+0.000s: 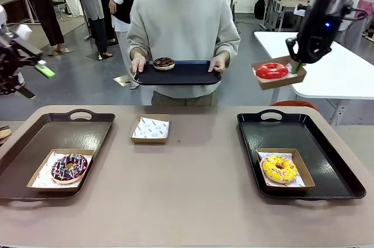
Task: Individually package the donuts and arrange them on the tray.
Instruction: Place the picked Paper togo box on the Handle tray while simultaneously picking up another Paper togo box from the table with the other hand.
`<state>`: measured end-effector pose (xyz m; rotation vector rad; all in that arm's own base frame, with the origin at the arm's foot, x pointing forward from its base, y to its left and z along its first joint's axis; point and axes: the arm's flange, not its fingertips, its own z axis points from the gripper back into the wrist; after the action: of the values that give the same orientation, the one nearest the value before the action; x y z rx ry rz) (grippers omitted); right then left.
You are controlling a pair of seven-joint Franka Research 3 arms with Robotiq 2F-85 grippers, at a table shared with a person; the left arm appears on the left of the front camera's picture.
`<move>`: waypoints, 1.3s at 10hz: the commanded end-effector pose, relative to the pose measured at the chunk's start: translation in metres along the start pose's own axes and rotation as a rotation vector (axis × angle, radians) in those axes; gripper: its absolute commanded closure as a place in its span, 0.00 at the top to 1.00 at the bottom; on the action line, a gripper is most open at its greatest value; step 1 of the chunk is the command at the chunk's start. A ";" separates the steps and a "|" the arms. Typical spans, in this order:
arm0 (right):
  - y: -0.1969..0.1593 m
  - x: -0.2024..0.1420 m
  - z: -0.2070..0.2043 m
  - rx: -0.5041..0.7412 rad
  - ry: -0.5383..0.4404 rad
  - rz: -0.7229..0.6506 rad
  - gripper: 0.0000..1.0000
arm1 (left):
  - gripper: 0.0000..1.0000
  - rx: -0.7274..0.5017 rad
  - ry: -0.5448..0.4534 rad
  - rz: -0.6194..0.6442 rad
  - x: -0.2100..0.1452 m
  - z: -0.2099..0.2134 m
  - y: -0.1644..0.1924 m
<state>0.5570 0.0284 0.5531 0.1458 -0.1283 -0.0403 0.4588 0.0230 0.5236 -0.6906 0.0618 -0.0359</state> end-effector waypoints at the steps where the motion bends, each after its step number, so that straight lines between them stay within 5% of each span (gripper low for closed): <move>1: -0.018 -0.008 -0.032 0.058 -0.030 0.054 0.02 | 1.00 0.216 0.028 0.023 0.024 -0.027 -0.028; 6: -0.032 -0.001 -0.095 0.071 0.049 0.097 0.02 | 1.00 0.445 0.013 -0.010 0.059 -0.135 -0.079; 13: -0.031 -0.002 -0.092 0.034 0.049 0.089 0.02 | 1.00 0.569 -0.049 -0.056 0.078 -0.226 -0.060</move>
<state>0.5670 0.0108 0.4577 0.1744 -0.0855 0.0548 0.5214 -0.1615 0.3904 -0.1652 0.0058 -0.1093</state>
